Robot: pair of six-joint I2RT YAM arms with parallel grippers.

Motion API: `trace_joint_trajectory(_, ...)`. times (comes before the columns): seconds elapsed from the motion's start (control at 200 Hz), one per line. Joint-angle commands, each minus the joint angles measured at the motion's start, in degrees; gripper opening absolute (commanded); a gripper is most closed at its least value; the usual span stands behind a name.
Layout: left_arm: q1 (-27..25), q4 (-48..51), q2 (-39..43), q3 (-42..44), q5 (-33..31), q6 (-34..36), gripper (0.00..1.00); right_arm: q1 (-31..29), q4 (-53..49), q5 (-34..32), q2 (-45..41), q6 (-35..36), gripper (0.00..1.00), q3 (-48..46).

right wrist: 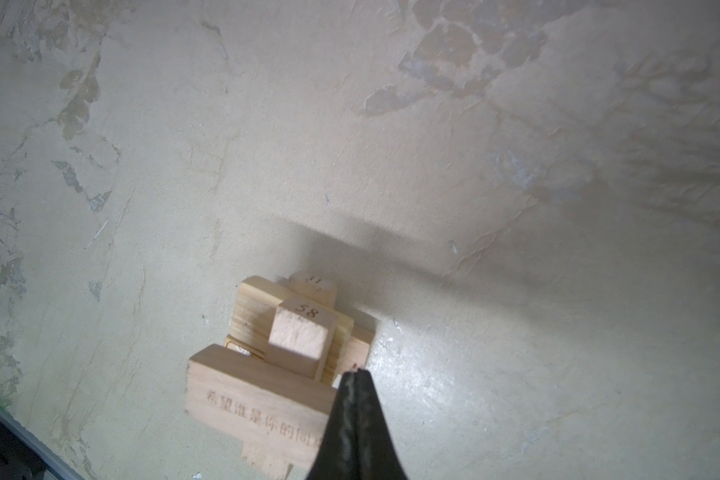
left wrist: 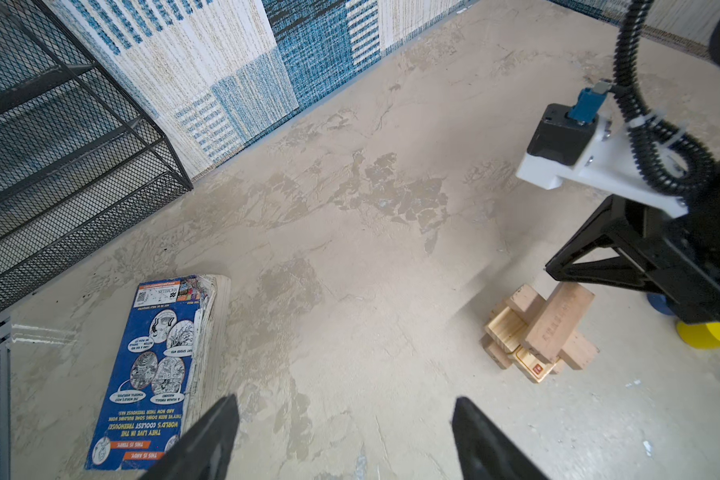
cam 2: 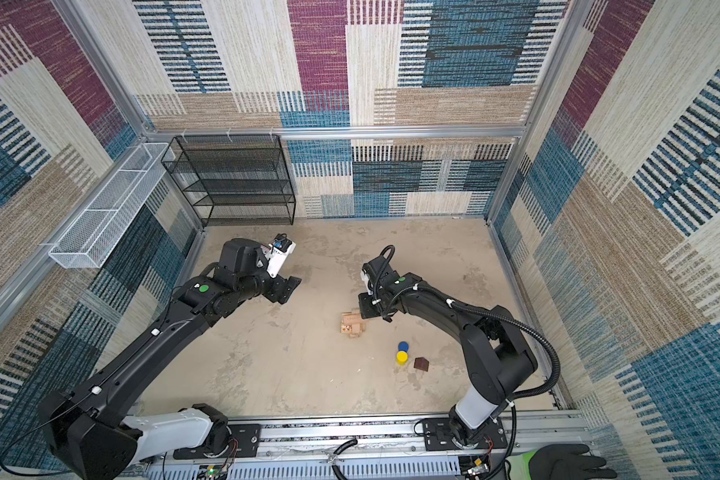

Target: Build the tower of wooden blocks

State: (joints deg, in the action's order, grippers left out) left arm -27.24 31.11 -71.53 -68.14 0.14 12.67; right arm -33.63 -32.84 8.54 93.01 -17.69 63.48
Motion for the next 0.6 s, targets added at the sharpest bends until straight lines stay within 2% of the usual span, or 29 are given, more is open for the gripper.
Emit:
trace_joint_trajectory(0.0,0.0,-1.1,0.4,0.1,-0.7,0.8,0.85,0.0,0.2,0.8,-0.6,0.5,0.02,0.1)
trace_joint_trajectory(0.596,0.0,-1.1,0.4,0.1,-0.5,0.7,0.85,-0.1,-0.9,2.2,-0.4,1.0,0.02,0.8)
